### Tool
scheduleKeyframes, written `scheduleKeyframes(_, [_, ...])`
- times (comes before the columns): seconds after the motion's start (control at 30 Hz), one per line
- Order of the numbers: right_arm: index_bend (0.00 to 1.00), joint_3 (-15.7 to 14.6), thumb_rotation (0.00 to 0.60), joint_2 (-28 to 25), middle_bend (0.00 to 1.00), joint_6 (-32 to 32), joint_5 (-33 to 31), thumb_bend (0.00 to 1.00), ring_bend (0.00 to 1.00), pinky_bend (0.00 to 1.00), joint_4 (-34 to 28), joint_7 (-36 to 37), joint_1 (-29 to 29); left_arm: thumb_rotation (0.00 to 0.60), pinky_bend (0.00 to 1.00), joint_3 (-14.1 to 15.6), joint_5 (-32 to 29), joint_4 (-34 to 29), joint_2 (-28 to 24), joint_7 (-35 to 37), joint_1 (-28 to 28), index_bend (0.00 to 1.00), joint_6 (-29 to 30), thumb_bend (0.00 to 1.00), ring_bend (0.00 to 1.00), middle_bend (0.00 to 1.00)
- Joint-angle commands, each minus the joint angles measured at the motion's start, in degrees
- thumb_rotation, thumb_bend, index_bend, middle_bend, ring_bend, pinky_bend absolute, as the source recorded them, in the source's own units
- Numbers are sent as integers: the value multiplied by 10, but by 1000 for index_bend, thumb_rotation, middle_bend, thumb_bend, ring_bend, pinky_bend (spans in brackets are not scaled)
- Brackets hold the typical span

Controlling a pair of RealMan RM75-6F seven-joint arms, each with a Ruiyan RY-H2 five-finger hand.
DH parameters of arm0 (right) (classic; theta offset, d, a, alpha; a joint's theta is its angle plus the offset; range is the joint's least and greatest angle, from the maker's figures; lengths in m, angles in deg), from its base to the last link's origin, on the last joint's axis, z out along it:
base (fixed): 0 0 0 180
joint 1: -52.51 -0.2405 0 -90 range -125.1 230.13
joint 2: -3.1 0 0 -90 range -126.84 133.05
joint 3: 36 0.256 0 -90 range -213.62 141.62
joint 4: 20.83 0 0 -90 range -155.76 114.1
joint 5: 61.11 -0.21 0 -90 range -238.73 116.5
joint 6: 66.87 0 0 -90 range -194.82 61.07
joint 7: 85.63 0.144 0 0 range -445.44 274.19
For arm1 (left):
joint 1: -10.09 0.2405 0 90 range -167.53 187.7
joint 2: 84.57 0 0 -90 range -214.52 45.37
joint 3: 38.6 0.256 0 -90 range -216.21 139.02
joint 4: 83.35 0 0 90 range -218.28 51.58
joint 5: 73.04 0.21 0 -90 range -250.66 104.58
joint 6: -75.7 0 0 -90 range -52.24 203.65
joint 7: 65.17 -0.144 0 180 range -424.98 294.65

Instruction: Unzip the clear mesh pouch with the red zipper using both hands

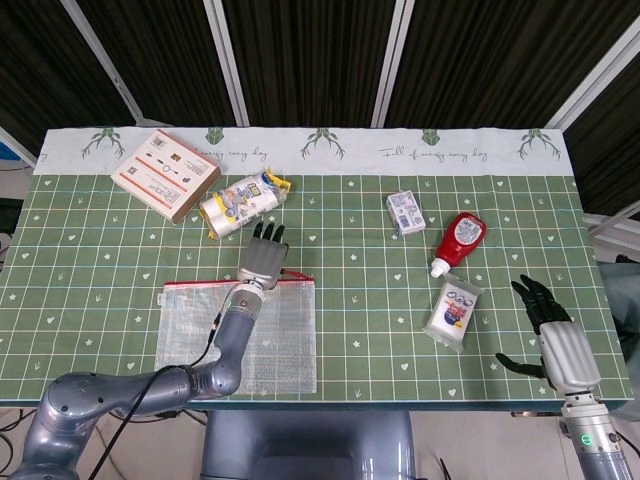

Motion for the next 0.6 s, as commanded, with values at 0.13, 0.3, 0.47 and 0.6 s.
scheduleKeyframes(0.13, [0,0,600,-1,0,4,-4,183,0,208,-3,2,0,600,0,-2,-1,30,19,7,-13,467,-12,264,0,82])
scheduleKeyframes(0.3, [0,1,600,-2,0,6,-7,184,0,208,-5,2,0,600,0,-1,2,48,30,11,-21,482,-21,294,0,83])
scheduleKeyframes(0.47, [0,2,600,-3,0,8,-10,184,0,208,-7,3,0,600,0,0,0,64,40,11,-27,484,-29,303,0,83])
scheduleKeyframes(0.6, [0,2,600,-4,0,8,-11,184,0,208,-8,4,1,600,0,1,-2,71,44,8,-30,486,-33,303,0,83])
